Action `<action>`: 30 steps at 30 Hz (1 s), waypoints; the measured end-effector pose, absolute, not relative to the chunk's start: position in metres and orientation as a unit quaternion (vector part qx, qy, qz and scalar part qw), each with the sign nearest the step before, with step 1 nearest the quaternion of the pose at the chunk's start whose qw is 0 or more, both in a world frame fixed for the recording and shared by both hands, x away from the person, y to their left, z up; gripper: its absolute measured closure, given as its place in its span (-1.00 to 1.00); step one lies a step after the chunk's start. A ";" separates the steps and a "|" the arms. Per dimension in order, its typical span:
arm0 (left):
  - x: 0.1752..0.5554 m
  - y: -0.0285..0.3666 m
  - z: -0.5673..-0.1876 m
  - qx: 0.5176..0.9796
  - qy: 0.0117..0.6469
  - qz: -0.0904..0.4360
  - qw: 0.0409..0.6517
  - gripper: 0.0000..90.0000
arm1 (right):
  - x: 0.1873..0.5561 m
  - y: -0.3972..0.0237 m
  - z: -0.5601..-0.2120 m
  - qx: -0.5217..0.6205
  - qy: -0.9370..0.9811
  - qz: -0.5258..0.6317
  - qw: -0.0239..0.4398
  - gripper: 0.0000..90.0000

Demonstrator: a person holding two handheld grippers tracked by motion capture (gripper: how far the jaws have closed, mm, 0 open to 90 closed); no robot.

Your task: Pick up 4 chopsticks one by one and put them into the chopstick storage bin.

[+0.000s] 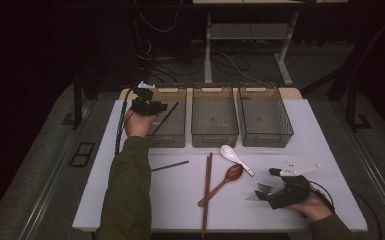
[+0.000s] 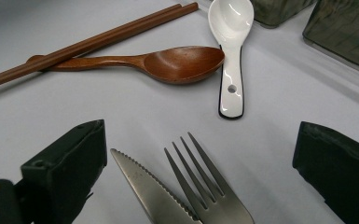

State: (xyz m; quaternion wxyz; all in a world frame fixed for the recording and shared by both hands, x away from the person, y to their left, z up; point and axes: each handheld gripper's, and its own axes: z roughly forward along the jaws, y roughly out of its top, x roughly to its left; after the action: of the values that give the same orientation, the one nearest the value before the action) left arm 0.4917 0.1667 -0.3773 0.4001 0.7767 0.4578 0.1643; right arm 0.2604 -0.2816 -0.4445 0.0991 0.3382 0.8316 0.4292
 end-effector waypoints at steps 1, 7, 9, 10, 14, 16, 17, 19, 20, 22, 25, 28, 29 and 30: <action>0.491 0.167 -0.376 0.781 0.455 0.158 0.398 0.30 | 0.260 -0.282 -0.444 0.338 0.832 0.429 0.099 -0.94; 0.479 0.165 -0.370 0.789 0.431 0.154 0.409 0.12 | 0.261 -0.282 -0.445 0.337 0.831 0.430 0.101 -0.94; 0.473 0.163 -0.367 0.791 0.423 0.156 0.413 0.07 | 0.261 -0.282 -0.444 0.338 0.831 0.430 0.100 -0.94; 0.470 0.163 -0.366 0.793 0.419 0.159 0.413 0.05 | 0.261 -0.282 -0.444 0.338 0.831 0.430 0.101 -0.94; 0.456 0.162 -0.361 0.800 0.400 0.159 0.418 -0.03 | 0.260 -0.282 -0.444 0.337 0.831 0.430 0.100 -0.94; 0.448 0.162 -0.359 0.803 0.392 0.158 0.420 -0.07 | 0.260 -0.282 -0.444 0.337 0.831 0.431 0.100 -0.94; 0.443 0.162 -0.358 0.804 0.387 0.160 0.422 -0.10 | 0.260 -0.282 -0.444 0.337 0.831 0.430 0.100 -0.94; 0.436 0.162 -0.356 0.807 0.378 0.154 0.426 -0.13 | 0.260 -0.282 -0.444 0.337 0.831 0.431 0.100 -0.94; 0.432 0.162 -0.356 0.809 0.374 0.154 0.427 -0.15 | 0.260 -0.282 -0.444 0.337 0.831 0.431 0.100 -0.94; 0.425 0.163 -0.355 0.810 0.367 0.153 0.431 -0.18 | 0.260 -0.282 -0.444 0.338 0.831 0.431 0.101 -0.94; 0.413 0.165 -0.355 0.813 0.356 0.157 0.433 -0.22 | 0.260 -0.282 -0.444 0.338 0.831 0.431 0.101 -0.94; 0.401 0.166 -0.357 0.814 0.348 0.154 0.439 -0.29 | 0.260 -0.282 -0.444 0.339 0.830 0.431 0.101 -0.94; 0.398 0.167 -0.357 0.818 0.344 0.154 0.436 -0.31 | 0.260 -0.282 -0.444 0.339 0.830 0.431 0.101 -0.94; 0.394 0.167 -0.358 0.816 0.344 0.154 0.439 -0.34 | 0.260 -0.282 -0.444 0.339 0.830 0.431 0.101 -0.94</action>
State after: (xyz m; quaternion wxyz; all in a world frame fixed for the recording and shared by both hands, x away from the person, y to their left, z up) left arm 0.3940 0.1670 -0.3583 0.4391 0.8157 0.3437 0.1539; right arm 0.2601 -0.2821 -0.4437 0.1007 0.3386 0.8302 0.4312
